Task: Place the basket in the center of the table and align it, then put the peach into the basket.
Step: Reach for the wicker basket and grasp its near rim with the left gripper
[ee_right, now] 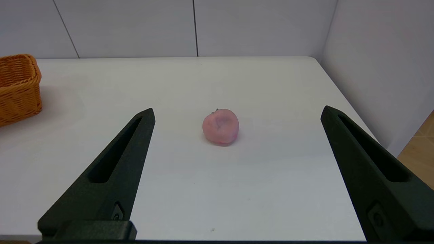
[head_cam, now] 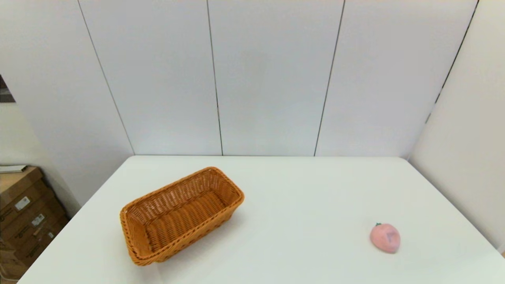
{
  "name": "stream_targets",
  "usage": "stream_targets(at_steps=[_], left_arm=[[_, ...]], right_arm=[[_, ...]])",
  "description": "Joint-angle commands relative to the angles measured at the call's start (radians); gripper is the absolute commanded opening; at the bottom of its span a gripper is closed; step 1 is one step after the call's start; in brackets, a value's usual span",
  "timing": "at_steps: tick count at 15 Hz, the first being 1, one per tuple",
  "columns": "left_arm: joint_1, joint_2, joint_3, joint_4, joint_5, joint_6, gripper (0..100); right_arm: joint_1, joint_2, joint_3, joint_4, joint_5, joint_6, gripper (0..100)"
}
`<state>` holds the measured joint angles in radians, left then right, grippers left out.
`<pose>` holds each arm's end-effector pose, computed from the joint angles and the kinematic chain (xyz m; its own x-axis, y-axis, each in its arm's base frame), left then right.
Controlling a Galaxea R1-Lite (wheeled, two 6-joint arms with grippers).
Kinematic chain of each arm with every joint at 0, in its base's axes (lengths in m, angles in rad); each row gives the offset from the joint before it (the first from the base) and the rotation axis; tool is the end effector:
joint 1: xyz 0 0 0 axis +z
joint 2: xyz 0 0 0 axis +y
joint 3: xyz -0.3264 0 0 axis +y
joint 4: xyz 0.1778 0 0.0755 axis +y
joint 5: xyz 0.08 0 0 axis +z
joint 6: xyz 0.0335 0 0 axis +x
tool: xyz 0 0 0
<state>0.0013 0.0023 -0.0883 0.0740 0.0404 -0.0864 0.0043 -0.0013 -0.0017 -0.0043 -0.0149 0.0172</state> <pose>-0.0423 0.0013 0.0926 0.9991 0.0417 0.0120 -0.0405 0.9954 -0.0868 -0.0353 -0.0007 0.0764 0.9999 -0.0106 0.0073 0.0105 0.9998 0.0173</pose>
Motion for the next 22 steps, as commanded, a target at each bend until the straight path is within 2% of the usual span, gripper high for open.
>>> stream_targets(at_steps=[1, 4, 9, 14, 22], left_arm=[[-0.001, 0.355, -0.226, 0.000, -0.054, -0.236, 100], [0.011, 0.981, -0.470, 0.007, 0.027, -0.497, 100], [0.019, 1.616, -0.642, 0.004, 0.032, -0.674, 100], [0.016, 1.892, -0.749, 0.007, -0.022, -0.780, 100], [0.003, 1.967, -0.772, 0.024, -0.175, -0.843, 100]], right_arm=[[0.000, 0.001, 0.000, 0.004, 0.000, -0.002, 100], [0.000, 0.000, -0.003, 0.010, -0.002, -0.003, 100], [0.000, 0.000, -0.001, 0.006, -0.002, -0.003, 100], [0.000, 0.001, 0.000, 0.000, 0.000, -0.002, 100], [0.000, 0.001, 0.000, 0.001, 0.000, -0.002, 100]])
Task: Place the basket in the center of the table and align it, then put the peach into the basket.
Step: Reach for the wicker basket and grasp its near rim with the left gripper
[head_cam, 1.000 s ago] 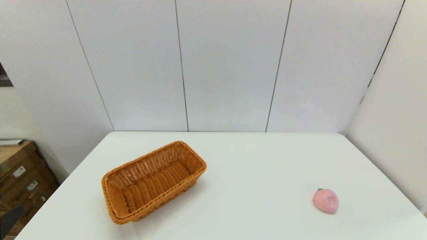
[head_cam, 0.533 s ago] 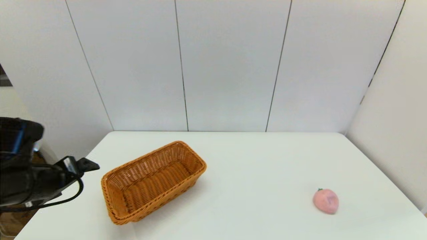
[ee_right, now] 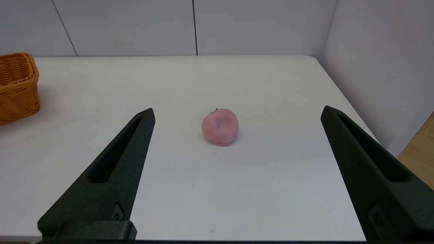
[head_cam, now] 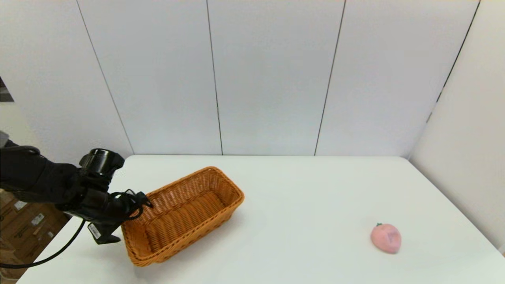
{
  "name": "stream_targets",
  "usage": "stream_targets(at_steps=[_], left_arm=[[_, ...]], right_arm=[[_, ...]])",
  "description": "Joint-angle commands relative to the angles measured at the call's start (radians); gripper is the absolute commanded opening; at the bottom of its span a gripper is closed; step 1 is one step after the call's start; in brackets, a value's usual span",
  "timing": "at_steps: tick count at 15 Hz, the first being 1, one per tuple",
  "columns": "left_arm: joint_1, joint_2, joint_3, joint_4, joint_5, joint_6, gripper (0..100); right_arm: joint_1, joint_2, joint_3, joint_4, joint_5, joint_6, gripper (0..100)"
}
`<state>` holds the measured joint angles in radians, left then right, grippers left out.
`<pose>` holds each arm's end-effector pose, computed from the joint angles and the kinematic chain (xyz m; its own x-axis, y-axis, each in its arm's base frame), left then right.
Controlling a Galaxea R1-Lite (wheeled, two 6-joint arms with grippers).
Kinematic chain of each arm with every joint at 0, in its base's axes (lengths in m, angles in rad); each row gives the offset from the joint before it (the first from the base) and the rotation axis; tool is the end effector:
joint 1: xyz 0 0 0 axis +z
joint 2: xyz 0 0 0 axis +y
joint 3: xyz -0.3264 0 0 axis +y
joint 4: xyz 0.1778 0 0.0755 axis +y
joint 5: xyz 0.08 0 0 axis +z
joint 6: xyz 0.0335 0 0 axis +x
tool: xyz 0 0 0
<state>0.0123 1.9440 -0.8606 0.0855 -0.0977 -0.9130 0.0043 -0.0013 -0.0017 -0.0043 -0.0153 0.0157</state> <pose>0.3133 0.0006 0.0779 0.3905 -0.0927 -0.9159 -0.7124 0.5997 -0.3644 -0.0353 -0.0007 0.0764 0.9999 -0.0110 0.0073 0.0109 0.9998 0.0158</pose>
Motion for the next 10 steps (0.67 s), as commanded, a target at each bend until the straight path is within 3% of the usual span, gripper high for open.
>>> stream_targets(at_steps=[1, 6, 7, 10], left_arm=[[-0.022, 0.024, 0.006, 0.014, -0.060, -0.017, 100], [-0.064, 0.039, 0.011, 0.011, -0.079, -0.020, 100], [-0.066, 0.046, 0.011, 0.011, -0.077, -0.018, 0], [-0.066, 0.046, 0.012, 0.011, -0.077, -0.010, 0]], right_arm=[[0.000, 0.001, 0.000, 0.000, 0.000, 0.000, 100], [0.000, 0.001, 0.000, 0.000, 0.000, 0.003, 100], [0.000, 0.000, 0.000, 0.000, 0.000, 0.003, 100], [0.000, 0.001, 0.000, 0.000, 0.000, 0.003, 100]])
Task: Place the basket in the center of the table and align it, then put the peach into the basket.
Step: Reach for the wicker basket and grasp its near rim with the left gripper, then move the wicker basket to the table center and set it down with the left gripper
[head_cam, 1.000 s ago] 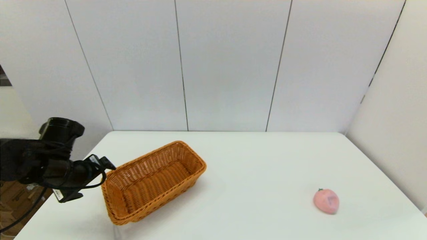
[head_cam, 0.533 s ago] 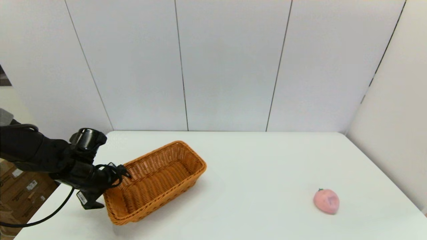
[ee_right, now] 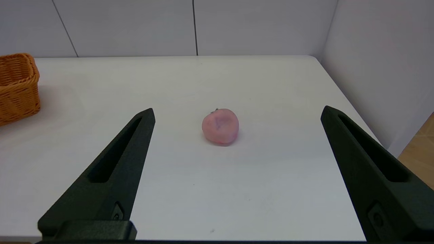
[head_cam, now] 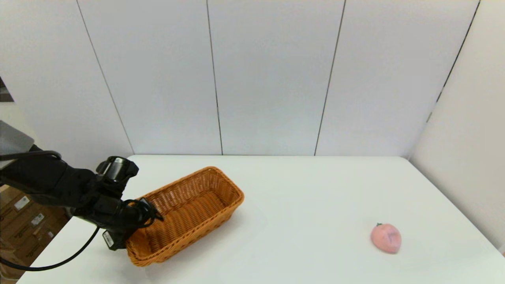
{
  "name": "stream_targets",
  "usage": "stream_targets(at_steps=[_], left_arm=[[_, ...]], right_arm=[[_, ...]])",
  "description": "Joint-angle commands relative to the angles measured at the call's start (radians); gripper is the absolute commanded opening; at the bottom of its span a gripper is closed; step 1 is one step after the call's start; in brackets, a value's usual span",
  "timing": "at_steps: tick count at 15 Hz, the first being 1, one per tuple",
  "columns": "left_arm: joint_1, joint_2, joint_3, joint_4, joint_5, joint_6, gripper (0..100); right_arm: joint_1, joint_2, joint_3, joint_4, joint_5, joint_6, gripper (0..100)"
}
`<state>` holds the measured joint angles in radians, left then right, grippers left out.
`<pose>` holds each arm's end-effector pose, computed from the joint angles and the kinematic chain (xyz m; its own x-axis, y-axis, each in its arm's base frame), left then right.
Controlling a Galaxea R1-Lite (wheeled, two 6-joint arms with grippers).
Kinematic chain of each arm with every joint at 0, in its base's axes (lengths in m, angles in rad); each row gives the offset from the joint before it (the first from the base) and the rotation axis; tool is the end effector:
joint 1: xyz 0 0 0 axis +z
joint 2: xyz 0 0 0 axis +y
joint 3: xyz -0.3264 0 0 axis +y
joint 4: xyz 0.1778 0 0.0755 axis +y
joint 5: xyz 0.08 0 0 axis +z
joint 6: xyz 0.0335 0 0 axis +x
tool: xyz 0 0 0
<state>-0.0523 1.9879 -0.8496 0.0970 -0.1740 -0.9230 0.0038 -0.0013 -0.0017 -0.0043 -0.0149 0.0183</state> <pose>0.3118 -0.0221 0.0619 0.3148 -0.1898 -0.9300 -0.6865 0.6311 -0.3612 -0.0353 -0.0006 0.0764 0.9999 -0.0111 0.0073 0.0110 0.9998 0.0184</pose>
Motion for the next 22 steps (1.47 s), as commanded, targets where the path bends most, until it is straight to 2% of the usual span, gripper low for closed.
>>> stream_targets(at_steps=[1, 6, 9, 12, 15, 17, 22], left_arm=[[-0.001, 0.002, 0.001, 0.000, -0.001, 0.000, 0], [-0.006, -0.017, 0.006, 0.000, -0.001, 0.016, 0], [-0.030, -0.153, 0.004, 0.001, -0.004, 0.065, 0], [-0.199, -0.258, -0.071, 0.001, -0.004, 0.099, 0], [-0.414, -0.204, -0.209, 0.013, 0.004, 0.107, 0], [-0.478, -0.110, -0.284, 0.038, 0.013, 0.139, 0], [-0.532, 0.055, -0.309, 0.033, 0.024, 0.147, 0]], right_arm=[[0.001, 0.000, 0.000, 0.000, 0.000, 0.000, 100], [0.001, 0.000, 0.000, 0.000, 0.000, 0.000, 100], [0.001, 0.001, 0.000, 0.000, 0.000, 0.002, 100], [0.001, 0.001, 0.000, 0.000, 0.000, 0.002, 100], [0.001, 0.001, 0.000, 0.000, 0.001, 0.000, 100], [0.001, 0.001, 0.000, 0.000, 0.000, 0.000, 100], [0.001, 0.001, 0.000, 0.000, 0.001, 0.000, 100]])
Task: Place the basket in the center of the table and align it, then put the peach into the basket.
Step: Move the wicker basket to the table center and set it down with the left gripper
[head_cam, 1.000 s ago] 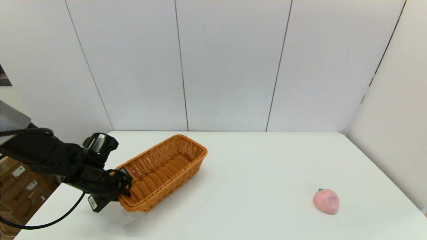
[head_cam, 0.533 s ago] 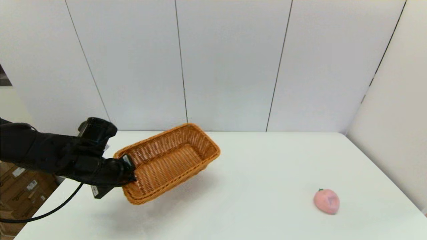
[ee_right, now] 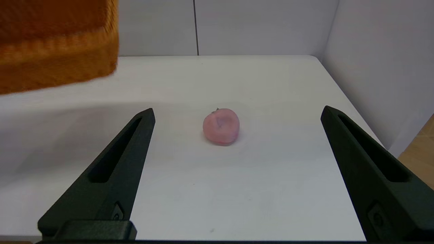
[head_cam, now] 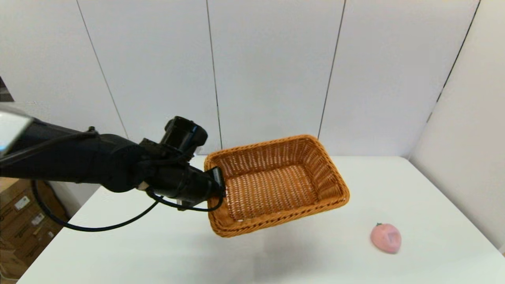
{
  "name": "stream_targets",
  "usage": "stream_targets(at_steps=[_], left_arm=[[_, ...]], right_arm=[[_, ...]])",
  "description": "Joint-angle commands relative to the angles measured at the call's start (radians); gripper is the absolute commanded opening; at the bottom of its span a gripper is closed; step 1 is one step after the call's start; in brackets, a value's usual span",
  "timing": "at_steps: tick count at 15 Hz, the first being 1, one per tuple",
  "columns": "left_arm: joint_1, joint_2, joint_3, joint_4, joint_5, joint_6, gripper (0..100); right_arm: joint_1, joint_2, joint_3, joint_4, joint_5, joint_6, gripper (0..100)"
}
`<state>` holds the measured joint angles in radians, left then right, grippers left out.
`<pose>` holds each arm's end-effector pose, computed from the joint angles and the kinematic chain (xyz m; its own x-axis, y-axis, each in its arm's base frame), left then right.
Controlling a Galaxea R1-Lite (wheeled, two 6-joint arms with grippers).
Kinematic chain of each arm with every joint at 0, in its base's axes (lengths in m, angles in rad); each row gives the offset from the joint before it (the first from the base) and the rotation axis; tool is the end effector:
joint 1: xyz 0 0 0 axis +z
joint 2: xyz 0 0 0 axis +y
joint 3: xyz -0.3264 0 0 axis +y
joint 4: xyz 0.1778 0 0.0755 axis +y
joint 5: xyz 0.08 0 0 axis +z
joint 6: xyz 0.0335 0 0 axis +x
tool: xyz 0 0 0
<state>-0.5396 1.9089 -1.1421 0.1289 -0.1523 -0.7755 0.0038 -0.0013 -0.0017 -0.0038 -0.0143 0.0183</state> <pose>0.3057 -0.1890 0.1506 0.4520 -0.4475 -0.7716 -0.0481 0.8515 -0.5221 -0.0353 -0.0006 0.0764 0.9999 -0.0105 0.0068 0.0104 0.9998 0.0184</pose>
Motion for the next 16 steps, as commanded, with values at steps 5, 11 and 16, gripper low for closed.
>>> stream_targets(at_steps=[5, 11, 16], left_arm=[[-0.045, 0.150, 0.061, 0.000, -0.004, 0.045, 0], [-0.045, 0.150, 0.116, -0.054, -0.018, 0.047, 0], [-0.043, 0.148, 0.133, -0.063, -0.050, 0.047, 0]], right_arm=[[0.001, 0.001, 0.000, -0.001, -0.001, 0.000, 100], [0.001, 0.001, 0.000, -0.001, -0.001, 0.000, 100], [0.001, 0.001, 0.000, -0.001, -0.001, 0.000, 100]])
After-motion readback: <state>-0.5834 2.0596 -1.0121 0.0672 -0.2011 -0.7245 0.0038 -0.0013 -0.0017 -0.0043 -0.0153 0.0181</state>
